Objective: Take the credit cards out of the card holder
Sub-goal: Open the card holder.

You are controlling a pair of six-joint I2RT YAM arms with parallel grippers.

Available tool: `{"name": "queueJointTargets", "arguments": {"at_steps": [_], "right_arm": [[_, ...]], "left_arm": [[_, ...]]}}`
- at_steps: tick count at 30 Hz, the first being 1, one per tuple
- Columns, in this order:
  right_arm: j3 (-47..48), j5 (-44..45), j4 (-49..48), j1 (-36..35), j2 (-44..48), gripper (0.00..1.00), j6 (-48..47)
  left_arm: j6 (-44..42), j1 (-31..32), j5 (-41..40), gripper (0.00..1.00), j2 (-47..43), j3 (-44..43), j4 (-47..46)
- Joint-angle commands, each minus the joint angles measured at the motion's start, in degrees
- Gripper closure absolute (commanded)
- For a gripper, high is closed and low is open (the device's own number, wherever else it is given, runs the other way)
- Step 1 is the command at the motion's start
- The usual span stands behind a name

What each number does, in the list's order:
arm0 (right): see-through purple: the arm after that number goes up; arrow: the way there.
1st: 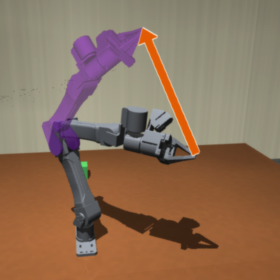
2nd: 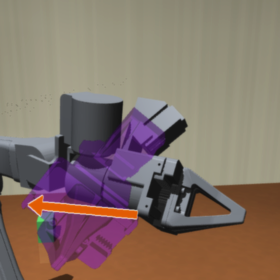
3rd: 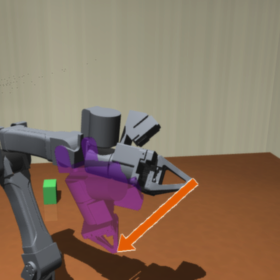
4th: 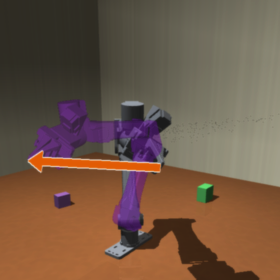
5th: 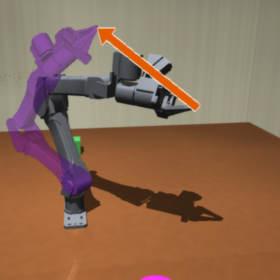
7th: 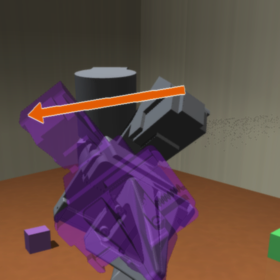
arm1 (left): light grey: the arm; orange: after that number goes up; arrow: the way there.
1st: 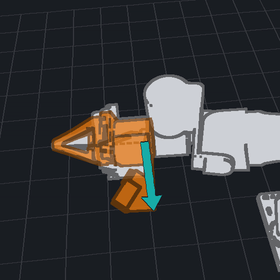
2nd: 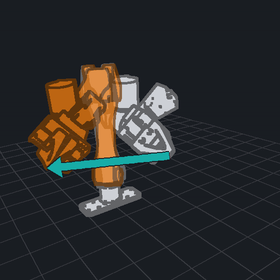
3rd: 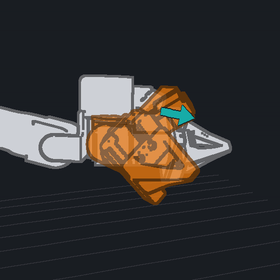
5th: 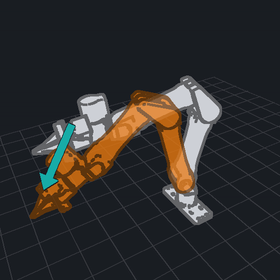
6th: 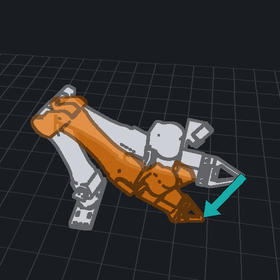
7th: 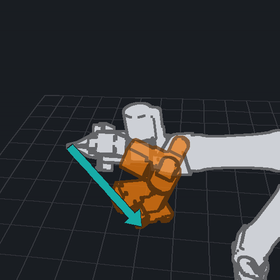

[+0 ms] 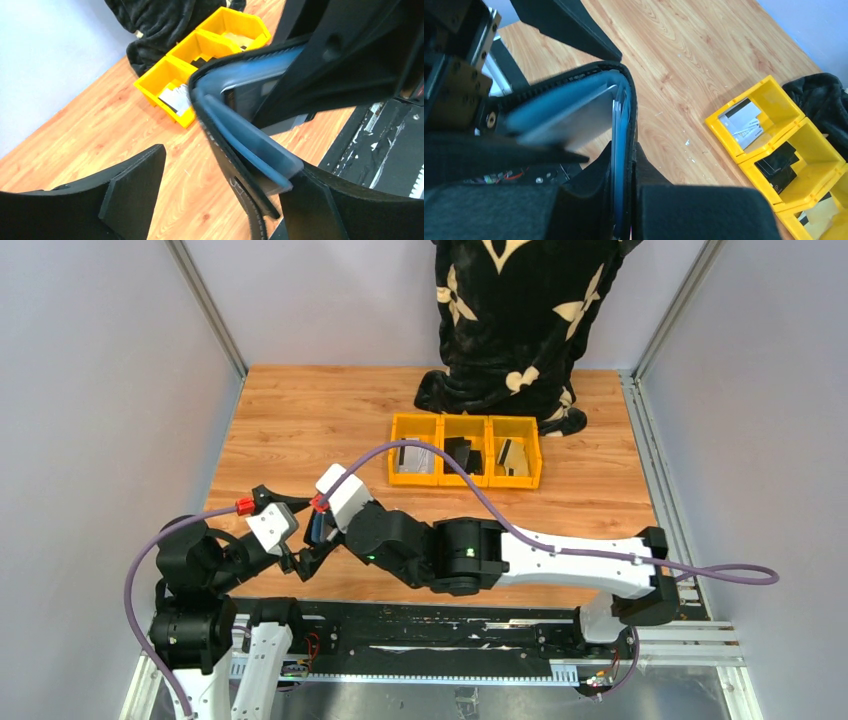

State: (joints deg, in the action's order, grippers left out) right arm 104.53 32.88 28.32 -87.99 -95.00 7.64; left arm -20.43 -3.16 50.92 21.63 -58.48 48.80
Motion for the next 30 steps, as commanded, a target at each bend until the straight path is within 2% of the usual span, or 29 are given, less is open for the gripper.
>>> {"name": "queueJointTargets", "arguments": {"at_steps": [1,8,11,13,15,18,22,26,30], "right_arm": [[-7.09,-5.91,-3.83,0.73,8.44,1.00,-1.36],[-19.05,-18.69,-11.95,3.45,17.77,1.00,-1.24],[-21.78,-25.19,-14.41,5.58,20.09,1.00,-0.22],[-23.47,-29.37,-16.03,7.05,21.39,1.00,0.65],[-25.33,-33.67,-17.46,8.62,22.79,1.00,1.77],[-28.58,-38.87,-20.21,11.56,25.25,1.00,4.30],[-32.78,-45.26,-24.18,14.30,28.54,1.00,6.06],[-33.91,-47.71,-24.76,15.09,29.59,1.00,6.10],[-34.88,-50.20,-25.65,16.34,29.83,1.00,7.12]], "left_arm": [[-3.28,0.28,-0.16,0.15,0.18,-1.32,2.60],[0.43,0.26,5.49,0.35,1.70,-4.15,3.57],[3.39,0.26,8.84,0.36,2.88,-5.80,4.15],[6.20,0.26,11.77,0.28,3.85,-6.98,4.57],[8.09,0.26,14.97,0.26,5.86,-8.35,6.15],[9.06,0.30,19.68,0.34,8.94,-10.17,8.49],[9.91,0.26,22.02,0.53,11.04,-10.83,8.52],[9.39,0.26,21.52,0.57,10.99,-10.97,8.60],[10.56,0.27,22.36,0.58,10.80,-11.15,8.52]]}}
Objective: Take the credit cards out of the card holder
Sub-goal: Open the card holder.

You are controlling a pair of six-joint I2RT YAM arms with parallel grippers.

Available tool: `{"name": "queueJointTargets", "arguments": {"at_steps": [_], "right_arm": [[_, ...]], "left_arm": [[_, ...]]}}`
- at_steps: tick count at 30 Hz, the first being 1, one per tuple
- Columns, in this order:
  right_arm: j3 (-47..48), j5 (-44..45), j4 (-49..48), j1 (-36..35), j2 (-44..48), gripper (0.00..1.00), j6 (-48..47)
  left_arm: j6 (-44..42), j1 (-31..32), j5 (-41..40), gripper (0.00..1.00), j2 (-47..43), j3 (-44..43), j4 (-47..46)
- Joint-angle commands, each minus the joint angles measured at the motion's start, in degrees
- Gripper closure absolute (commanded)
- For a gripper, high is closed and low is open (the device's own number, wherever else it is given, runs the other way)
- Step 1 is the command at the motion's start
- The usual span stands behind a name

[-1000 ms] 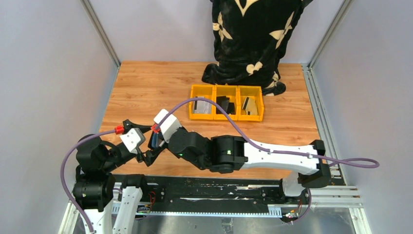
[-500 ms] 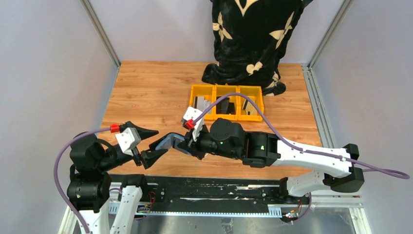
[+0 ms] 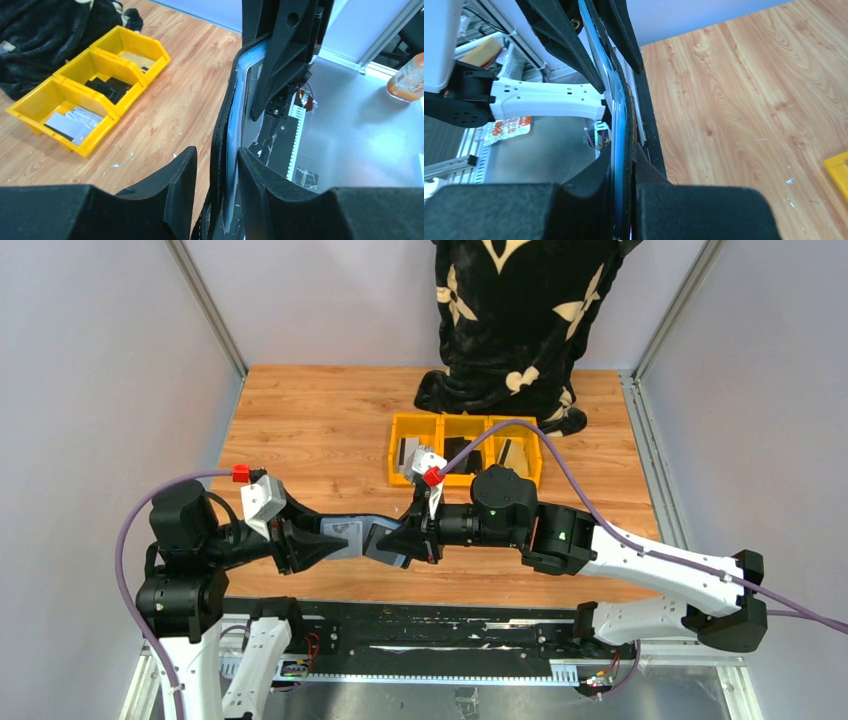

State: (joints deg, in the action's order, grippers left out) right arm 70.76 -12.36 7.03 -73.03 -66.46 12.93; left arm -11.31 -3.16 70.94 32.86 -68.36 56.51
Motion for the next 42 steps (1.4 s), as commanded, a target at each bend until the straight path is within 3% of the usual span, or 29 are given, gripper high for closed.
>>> {"name": "queueJointTargets", "arguments": {"at_steps": [1,6,13,22,31,32,33,38,40,42], "right_arm": [[-1.44,-5.71,-4.99,1.67,1.32,1.00,2.18],[-3.24,-8.45,-6.44,3.40,1.71,1.00,3.59],[-6.78,-13.08,-10.61,5.79,3.34,1.00,6.22],[-7.91,-19.33,-15.68,6.69,1.62,1.00,9.25],[-10.43,-21.62,-20.11,14.82,3.38,0.55,15.23],[-10.63,-20.39,-19.88,15.84,4.47,0.43,15.17],[-10.71,-18.91,-19.46,16.76,5.53,0.38,14.62],[-10.97,-3.41,-16.32,17.22,11.56,0.37,11.31],[-11.09,-4.09,-17.63,17.22,12.34,0.41,12.47],[-10.27,-10.60,-19.52,17.22,10.63,0.43,15.18]], "left_arm": [[1.90,0.26,2.66,0.57,-0.43,-1.31,0.79],[3.98,0.28,5.23,0.56,0.75,-1.62,0.71],[6.02,0.30,9.00,0.78,3.33,-1.93,0.80],[7.65,0.26,9.19,1.00,3.52,-1.64,0.97],[14.80,0.26,7.04,1.00,9.67,-5.56,1.06],[15.35,0.26,6.26,1.00,10.03,-5.86,0.99],[15.74,0.26,5.51,1.00,10.48,-5.95,0.97],[17.39,0.26,-0.87,1.00,11.38,-5.69,1.06],[18.21,0.26,-2.78,1.00,11.68,-5.44,1.12],[18.86,0.26,-2.72,1.00,12.09,-4.86,1.15]]}}
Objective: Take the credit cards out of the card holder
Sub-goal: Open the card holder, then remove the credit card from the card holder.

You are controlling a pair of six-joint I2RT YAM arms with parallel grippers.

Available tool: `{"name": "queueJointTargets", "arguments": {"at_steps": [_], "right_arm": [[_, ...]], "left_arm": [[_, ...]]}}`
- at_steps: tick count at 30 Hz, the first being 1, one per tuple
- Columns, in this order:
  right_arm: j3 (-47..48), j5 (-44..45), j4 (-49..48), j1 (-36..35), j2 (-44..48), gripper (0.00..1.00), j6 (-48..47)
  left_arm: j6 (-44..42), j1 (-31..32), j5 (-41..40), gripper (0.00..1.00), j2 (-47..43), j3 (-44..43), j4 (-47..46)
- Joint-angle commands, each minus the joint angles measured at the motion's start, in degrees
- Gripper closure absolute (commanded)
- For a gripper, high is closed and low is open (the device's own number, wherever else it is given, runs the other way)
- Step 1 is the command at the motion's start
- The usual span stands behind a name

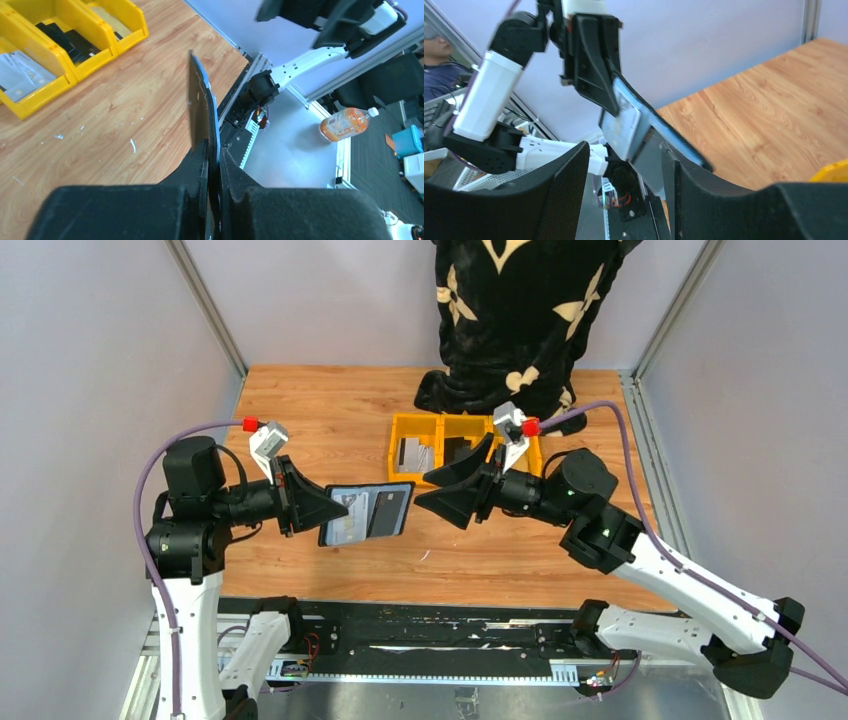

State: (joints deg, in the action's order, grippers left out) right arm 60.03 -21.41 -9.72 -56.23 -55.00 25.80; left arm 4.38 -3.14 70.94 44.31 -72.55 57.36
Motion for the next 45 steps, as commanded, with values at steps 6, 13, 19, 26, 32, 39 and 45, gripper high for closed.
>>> {"name": "queueJointTargets", "arguments": {"at_steps": [6,13,19,26,32,39,45], "right_arm": [[2.24,-18.83,-10.73,-0.54,-10.42,0.39,12.04],[2.81,-22.16,-14.24,-1.27,-16.60,0.37,15.28],[2.93,-24.34,-16.28,-1.17,-20.07,0.38,18.04],[0.89,-25.52,-23.96,-1.16,-21.10,0.46,23.54],[-1.21,-26.16,-32.14,-1.17,-21.59,0.64,28.92],[-3.52,-25.92,-38.01,-1.17,-21.71,0.89,32.68],[-3.67,-25.44,-38.07,-1.17,-22.44,0.94,33.91]], "left_arm": [[4.57,0.24,-1.70,1.00,1.93,-0.57,0.30],[4.66,0.24,0.90,1.00,1.78,-1.12,0.30],[5.37,0.28,6.24,1.00,2.39,-1.38,0.38],[5.56,0.24,10.14,1.00,2.43,-2.12,0.46],[5.90,0.24,9.82,1.00,2.51,-2.53,0.47],[6.34,0.24,8.79,0.92,2.95,-1.65,0.47],[6.50,0.24,8.26,0.90,2.88,-1.45,0.50]]}}
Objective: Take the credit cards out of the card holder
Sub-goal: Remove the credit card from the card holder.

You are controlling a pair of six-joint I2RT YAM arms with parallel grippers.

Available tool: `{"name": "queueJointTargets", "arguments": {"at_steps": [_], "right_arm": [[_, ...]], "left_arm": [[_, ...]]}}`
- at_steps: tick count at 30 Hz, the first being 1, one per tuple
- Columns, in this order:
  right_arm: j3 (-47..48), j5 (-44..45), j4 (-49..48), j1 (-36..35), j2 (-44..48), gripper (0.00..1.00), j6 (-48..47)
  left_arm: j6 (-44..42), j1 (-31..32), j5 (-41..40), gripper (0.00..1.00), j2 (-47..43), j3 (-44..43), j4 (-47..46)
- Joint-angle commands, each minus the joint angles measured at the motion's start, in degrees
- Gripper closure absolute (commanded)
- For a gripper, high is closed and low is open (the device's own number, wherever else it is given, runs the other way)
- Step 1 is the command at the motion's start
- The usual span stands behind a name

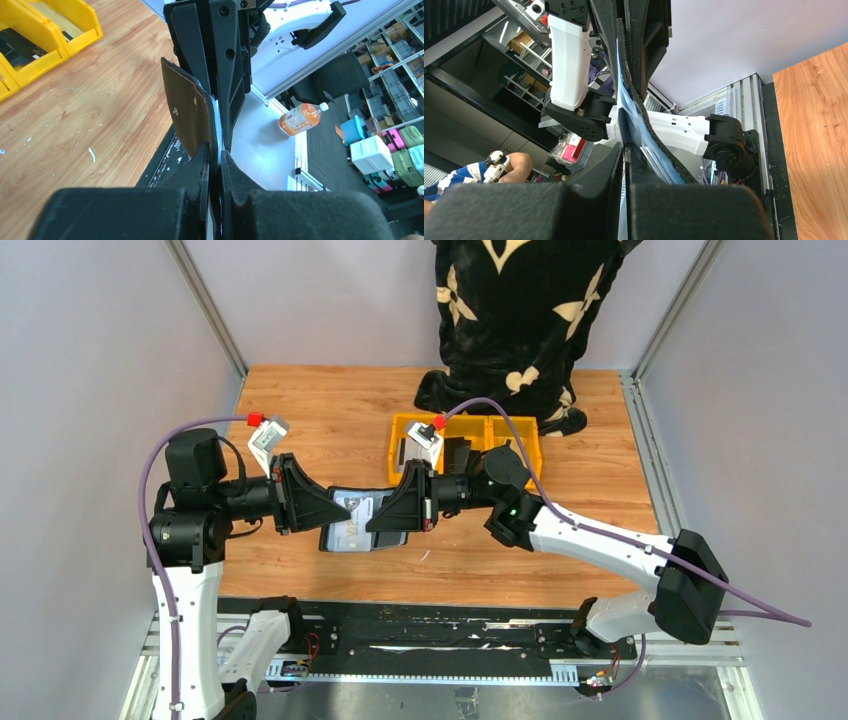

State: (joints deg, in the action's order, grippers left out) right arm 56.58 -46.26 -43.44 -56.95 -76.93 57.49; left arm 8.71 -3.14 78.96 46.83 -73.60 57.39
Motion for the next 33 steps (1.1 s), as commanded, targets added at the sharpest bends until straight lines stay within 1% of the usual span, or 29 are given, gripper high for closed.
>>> {"name": "queueJointTargets", "arguments": {"at_steps": [1,2,6,13,15,20,28,33], "right_arm": [[-0.38,-0.46,-4.60,-0.44,-0.58,0.96,2.40],[-0.79,-0.31,-5.26,-0.44,-0.55,1.00,2.56],[-3.26,0.47,-8.04,-0.36,0.54,1.00,3.24],[-6.32,1.80,-9.10,-0.36,2.77,1.00,2.77],[-6.65,2.21,-8.84,-0.36,3.14,1.00,2.55],[-7.39,2.77,-6.91,-0.36,4.35,1.00,1.27],[-10.19,5.39,-7.44,-0.36,7.16,1.00,0.21],[-10.31,5.54,-8.54,-0.95,6.65,1.00,0.38]], "left_arm": [[2.26,0.24,0.28,0.89,0.32,-0.47,0.45],[2.38,0.24,0.52,0.88,0.36,-0.34,0.46],[2.88,0.24,1.75,0.84,0.37,-0.44,0.49],[3.15,0.24,2.82,0.84,0.41,-0.93,0.45],[3.24,0.24,2.85,0.86,0.34,-0.98,0.45],[3.16,0.24,1.36,1.00,-0.02,-1.88,0.45],[3.88,0.24,0.24,1.00,0.24,-3.96,0.51],[4.25,0.26,-0.04,1.00,0.18,-4.64,0.53]]}}
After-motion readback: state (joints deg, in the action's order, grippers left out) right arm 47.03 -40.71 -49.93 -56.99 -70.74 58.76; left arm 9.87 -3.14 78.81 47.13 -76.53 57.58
